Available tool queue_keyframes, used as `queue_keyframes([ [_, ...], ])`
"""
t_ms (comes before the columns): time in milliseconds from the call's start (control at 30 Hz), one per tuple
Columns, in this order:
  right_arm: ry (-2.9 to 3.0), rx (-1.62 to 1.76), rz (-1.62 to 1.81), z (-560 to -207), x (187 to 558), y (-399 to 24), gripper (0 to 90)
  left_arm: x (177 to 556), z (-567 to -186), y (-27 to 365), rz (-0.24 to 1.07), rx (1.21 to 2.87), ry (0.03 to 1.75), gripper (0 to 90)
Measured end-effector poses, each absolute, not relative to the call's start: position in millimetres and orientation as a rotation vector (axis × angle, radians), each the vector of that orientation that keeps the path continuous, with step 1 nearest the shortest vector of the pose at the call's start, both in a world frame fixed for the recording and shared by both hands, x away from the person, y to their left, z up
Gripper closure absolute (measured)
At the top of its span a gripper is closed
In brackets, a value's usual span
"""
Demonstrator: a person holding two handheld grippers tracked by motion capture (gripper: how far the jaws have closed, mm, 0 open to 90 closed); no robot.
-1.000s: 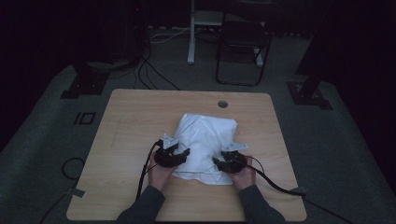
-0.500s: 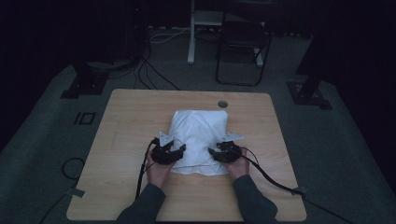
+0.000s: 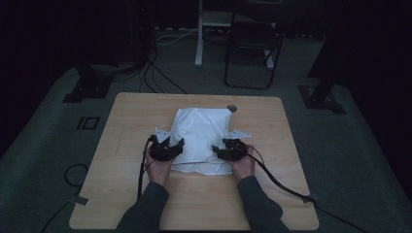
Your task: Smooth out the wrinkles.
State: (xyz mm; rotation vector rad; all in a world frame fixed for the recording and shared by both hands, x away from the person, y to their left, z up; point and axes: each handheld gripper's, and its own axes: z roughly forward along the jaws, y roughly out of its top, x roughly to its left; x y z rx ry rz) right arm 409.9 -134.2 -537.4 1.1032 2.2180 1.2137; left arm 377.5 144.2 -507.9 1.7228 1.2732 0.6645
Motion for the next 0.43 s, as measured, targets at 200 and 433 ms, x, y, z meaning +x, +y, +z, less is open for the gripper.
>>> queue_keyframes([
  [200,2.149,1.108,1.263,-520,392,-162,40.2,363,-490,164,0.681,1.702,1.238,40.0],
  [433,2.142,1.169,1.256,-522,377,-194,37.5,351,-486,183,0.676,1.71,1.228,39.9],
])
